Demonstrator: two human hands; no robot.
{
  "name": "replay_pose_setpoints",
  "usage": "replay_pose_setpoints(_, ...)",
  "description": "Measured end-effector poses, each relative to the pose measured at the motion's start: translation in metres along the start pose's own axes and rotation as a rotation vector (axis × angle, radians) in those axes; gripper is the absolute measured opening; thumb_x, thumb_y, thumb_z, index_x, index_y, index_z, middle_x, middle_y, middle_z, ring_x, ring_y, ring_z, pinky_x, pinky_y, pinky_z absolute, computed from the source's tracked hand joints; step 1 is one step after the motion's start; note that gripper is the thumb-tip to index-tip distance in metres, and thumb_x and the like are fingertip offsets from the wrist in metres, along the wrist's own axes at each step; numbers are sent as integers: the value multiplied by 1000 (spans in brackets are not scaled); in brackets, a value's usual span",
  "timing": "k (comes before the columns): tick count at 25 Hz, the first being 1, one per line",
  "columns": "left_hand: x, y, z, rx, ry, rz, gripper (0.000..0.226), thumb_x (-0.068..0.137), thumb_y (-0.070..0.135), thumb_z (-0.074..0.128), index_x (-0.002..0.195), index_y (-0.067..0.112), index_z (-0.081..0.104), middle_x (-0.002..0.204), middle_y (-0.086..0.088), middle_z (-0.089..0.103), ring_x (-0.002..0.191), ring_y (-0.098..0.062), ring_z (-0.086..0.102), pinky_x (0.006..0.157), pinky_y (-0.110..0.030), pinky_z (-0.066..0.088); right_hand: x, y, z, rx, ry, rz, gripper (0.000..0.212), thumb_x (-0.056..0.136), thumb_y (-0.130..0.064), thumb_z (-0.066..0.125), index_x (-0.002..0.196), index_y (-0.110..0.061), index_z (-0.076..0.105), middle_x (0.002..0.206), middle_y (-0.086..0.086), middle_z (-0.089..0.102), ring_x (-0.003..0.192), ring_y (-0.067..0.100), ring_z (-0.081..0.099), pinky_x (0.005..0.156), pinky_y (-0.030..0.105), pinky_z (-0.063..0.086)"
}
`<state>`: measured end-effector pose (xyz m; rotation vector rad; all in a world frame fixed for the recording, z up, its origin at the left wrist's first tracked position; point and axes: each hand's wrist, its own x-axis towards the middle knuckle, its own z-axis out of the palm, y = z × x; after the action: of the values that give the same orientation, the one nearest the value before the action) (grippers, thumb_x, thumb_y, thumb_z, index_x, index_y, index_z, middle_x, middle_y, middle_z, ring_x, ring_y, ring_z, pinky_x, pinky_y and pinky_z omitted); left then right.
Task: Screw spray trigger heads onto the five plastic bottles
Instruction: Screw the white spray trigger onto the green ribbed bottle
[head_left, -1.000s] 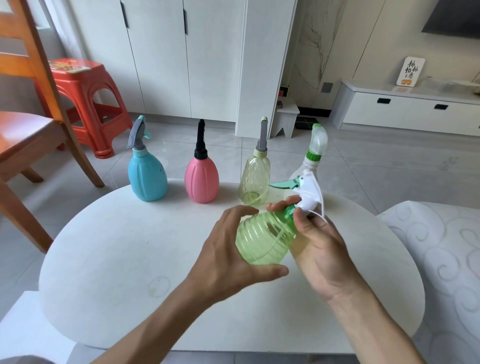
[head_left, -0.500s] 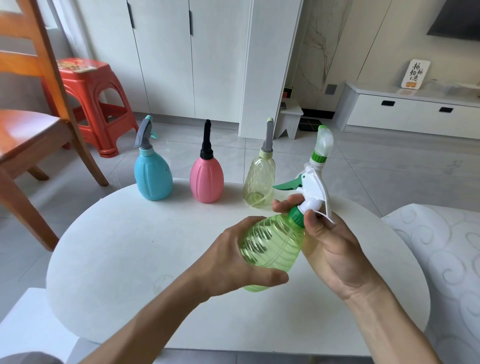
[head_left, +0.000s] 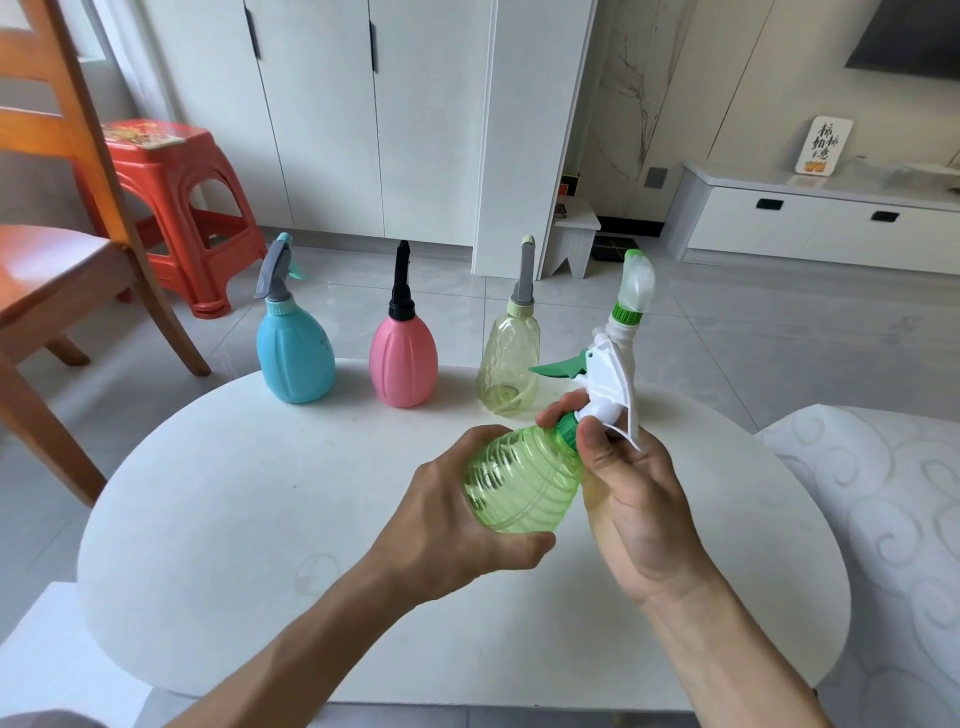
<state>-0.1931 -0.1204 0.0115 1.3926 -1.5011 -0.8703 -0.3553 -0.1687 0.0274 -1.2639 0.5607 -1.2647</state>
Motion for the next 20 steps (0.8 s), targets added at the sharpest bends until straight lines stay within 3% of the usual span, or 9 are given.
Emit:
replay_pose_setpoints(3,2,-3,4,17,24,16,69,52,40,88,112,40,55,90,8,68,76,-15,63,64,-34,56,0,1,-2,-14,21,-17,17,90,-28,59,90,-13,68,96,7,66,100,22,58,95,39,41)
replay_pose_setpoints(6,1,-3,10,16,43,39,68,52,41,87,111,43,55,90,14,66,73,-8,61,58,-22,53,1,1,-4,-25,48,-14,20,90,-31,61,91,-12,68,95,6,67,100,21,60,95,40,41)
replay_pose_setpoints(9,4,-6,11,20,56,48,69,53,44,88,112,45,54,94,18,66,78,-5,63,60,-15,50,1,2,-2,-89,67,25,19,89,-36,64,97,-20,71,101,1,72,104,17,65,96,33,46)
replay_pose_setpoints(12,10,-10,9,108,55,30,97,50,58,87,136,42,44,119,26,61,107,3,57,84,-15,47,0,1,-4,-239,-7,155,28,80,-28,74,107,-34,70,105,-8,75,106,9,68,81,18,52)
replay_pose_setpoints(14,11,-11,7,141,-28,-20,125,47,74,82,152,39,23,144,24,39,130,3,39,105,-23,37,0,-10,-16,-330,54,172,36,74,-31,79,108,-32,69,103,-10,76,105,10,69,76,14,51)
replay_pose_setpoints(16,13,-14,6,146,-56,-48,127,51,79,76,154,43,11,147,27,25,135,5,26,109,-25,29,7,-32,-39,-413,178,108,41,67,-40,83,106,-33,70,101,-9,76,99,9,71,76,19,53)
replay_pose_setpoints(20,16,-26,2,160,9,-87,97,72,66,71,151,45,18,138,29,27,133,2,29,101,-23,28,52,-73,-117,-558,548,-41,57,63,-34,85,111,-11,65,101,8,75,91,21,71,91,46,56)
